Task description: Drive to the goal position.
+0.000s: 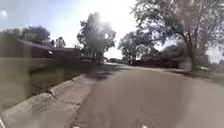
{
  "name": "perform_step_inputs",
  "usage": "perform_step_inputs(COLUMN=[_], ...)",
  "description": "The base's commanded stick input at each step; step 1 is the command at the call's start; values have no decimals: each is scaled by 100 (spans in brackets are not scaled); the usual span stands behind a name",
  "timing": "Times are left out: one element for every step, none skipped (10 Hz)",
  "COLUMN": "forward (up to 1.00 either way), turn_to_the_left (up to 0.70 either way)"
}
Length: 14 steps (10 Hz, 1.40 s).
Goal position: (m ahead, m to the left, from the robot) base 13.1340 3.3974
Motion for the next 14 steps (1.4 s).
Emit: perform_step_inputs(forward=[100, 100, 100, 100, 100, 100, 100, 100, 100, 100, 100, 100, 100, 100], turn_to_the_left=[0, 0, 0, 0, 0, 0, 0, 0, 0, 0, 0, 0, 0, 0])
